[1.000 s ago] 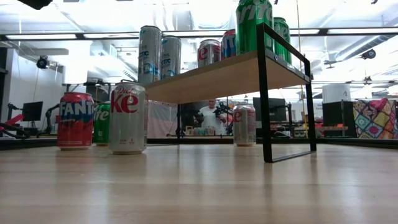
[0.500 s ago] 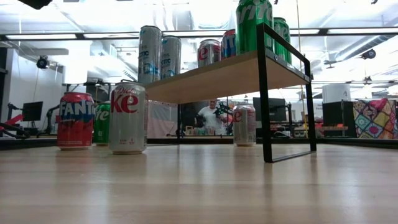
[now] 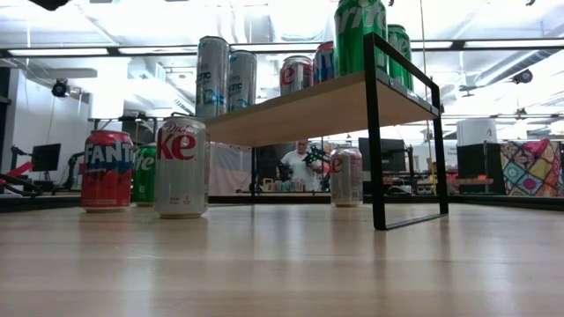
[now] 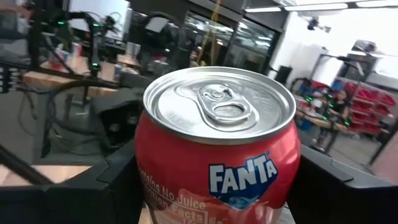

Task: Place canned beverage on shelf
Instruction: Put the right orange soda can on the shelf aligned with the other orange soda can

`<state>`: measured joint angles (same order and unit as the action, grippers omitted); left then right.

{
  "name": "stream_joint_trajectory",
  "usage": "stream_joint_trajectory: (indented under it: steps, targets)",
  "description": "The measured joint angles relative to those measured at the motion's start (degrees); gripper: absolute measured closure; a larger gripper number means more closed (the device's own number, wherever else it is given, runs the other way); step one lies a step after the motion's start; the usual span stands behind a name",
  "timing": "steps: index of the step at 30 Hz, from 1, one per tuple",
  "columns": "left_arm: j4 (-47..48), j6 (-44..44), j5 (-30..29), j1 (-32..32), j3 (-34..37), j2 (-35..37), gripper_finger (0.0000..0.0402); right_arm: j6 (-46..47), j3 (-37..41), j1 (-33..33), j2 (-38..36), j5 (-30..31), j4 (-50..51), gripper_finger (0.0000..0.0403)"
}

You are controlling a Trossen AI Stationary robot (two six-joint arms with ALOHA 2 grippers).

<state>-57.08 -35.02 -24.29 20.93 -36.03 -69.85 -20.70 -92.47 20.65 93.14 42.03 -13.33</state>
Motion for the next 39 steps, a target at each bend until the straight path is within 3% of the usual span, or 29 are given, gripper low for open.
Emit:
stream_joint_trajectory:
  steps: [8,25,39]
  targets:
    - [7.8,-0.5,-5.6,0.1,0.1,5.6,0.0013,5.5,-2.6,-3.3,-1.5,0.4,10.0,0.0124]
    - [29.6,10.3,-6.8,1.6,0.2,22.2,0.0013,18.2,-4.7,-6.4,0.6,3.1,21.5,0.0124]
    - [31.6,13.5,-6.7,1.6,0.2,24.6,0.0013,26.2,0.6,-7.0,0.8,3.0,23.8,0.0124]
